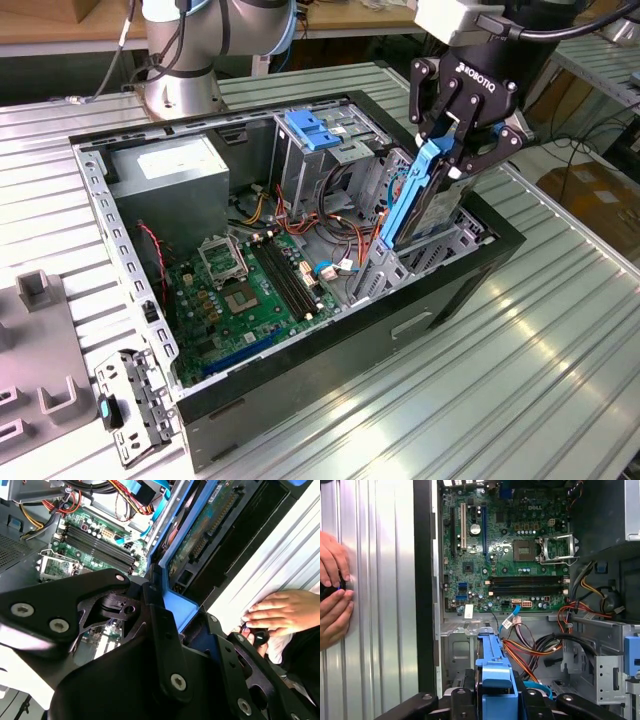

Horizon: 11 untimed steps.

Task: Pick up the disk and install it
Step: 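Insert the disk into the insertion slot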

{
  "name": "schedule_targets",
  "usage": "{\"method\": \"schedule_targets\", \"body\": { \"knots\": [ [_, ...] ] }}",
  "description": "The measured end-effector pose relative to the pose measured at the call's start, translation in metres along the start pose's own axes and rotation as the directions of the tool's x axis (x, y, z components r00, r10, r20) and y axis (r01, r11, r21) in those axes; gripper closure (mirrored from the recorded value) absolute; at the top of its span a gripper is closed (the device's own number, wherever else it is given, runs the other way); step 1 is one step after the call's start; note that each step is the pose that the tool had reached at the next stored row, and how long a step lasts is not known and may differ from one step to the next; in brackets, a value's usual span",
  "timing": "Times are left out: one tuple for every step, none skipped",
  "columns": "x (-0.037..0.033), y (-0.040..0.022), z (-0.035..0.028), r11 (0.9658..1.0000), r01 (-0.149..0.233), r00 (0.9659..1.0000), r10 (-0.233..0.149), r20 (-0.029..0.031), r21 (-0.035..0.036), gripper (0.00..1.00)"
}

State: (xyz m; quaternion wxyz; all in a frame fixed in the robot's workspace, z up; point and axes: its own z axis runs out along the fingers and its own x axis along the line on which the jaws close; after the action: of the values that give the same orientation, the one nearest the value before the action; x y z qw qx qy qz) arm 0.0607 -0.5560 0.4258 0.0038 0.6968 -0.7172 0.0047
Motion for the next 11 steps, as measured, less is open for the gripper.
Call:
{"method": "schedule_targets", "body": {
  "knots": [
    [0.0000, 0.0000, 0.0015, 1.0000, 0.000, 1.0000, 0.000, -0.0001, 0.0000, 0.63],
    [-0.0001, 0.0000, 0.0024, 1.0000, 0.000, 1.0000, 0.000, -0.0002, 0.0000, 0.63],
    [-0.0001, 0.0000, 0.0027, 1.0000, 0.000, 1.0000, 0.000, -0.0002, 0.0000, 0.63],
    [-0.0001, 0.0000, 0.0027, 1.0000, 0.000, 1.0000, 0.000, -0.0003, 0.0000, 0.63],
    [0.0000, 0.0000, 0.0028, 1.0000, 0.000, 1.0000, 0.000, -0.0003, 0.0000, 0.63],
    [-0.0001, 0.0000, 0.0029, 1.0000, 0.000, 1.0000, 0.000, -0.0002, 0.0000, 0.63],
    [-0.0001, 0.0000, 0.0028, 1.0000, 0.000, 1.0000, 0.000, -0.0002, 0.0000, 0.63],
    [-0.0001, 0.0000, 0.0029, 1.0000, 0.000, 1.0000, 0.000, -0.0002, 0.0000, 0.62],
    [-0.0001, 0.0000, 0.0030, 1.0000, 0.000, 1.0000, 0.000, 0.0001, 0.0001, 0.55],
    [-0.0001, 0.0000, 0.0034, 1.0000, 0.000, 1.0000, 0.000, 0.0000, 0.0001, 0.55],
    [0.0000, 0.0000, 0.0063, 1.0000, 0.000, 1.0000, 0.000, 0.0001, 0.0000, 0.55]
  ]
}}
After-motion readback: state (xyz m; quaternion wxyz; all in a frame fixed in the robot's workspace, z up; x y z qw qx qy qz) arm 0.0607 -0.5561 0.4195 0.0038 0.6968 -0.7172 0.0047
